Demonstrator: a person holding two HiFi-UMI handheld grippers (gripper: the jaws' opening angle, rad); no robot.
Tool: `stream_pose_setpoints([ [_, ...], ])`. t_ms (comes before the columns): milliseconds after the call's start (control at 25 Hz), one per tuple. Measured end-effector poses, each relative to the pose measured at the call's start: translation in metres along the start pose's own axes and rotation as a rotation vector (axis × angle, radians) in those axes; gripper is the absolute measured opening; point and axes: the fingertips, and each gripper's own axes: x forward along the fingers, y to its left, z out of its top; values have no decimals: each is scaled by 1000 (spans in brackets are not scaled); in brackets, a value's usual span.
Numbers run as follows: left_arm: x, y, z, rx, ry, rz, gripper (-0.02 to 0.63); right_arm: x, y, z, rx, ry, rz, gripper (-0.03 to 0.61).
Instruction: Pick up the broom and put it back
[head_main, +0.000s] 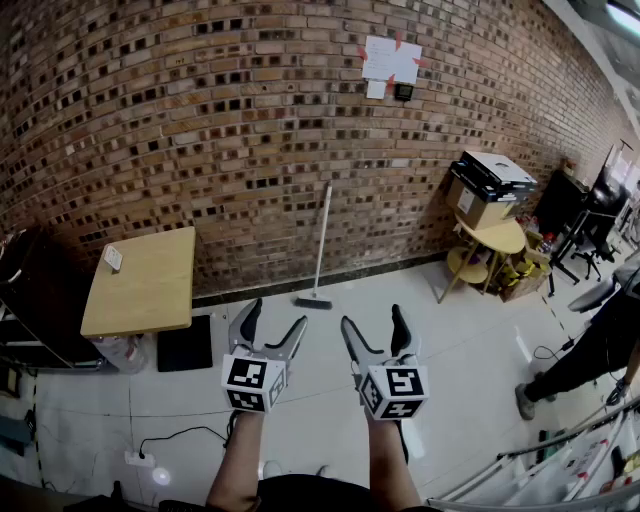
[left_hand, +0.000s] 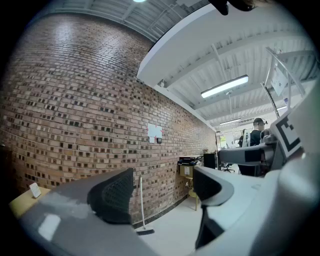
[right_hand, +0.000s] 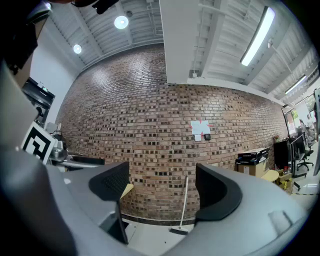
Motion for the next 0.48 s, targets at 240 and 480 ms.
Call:
stream_pose_setpoints([
  [240,15,-20,1,27,-1,50,377,-9,-38,-1,9,-14,-26,414],
  [480,17,-15,2,41,-6,185,377,-10,-70,-11,-6,7,-72,414],
])
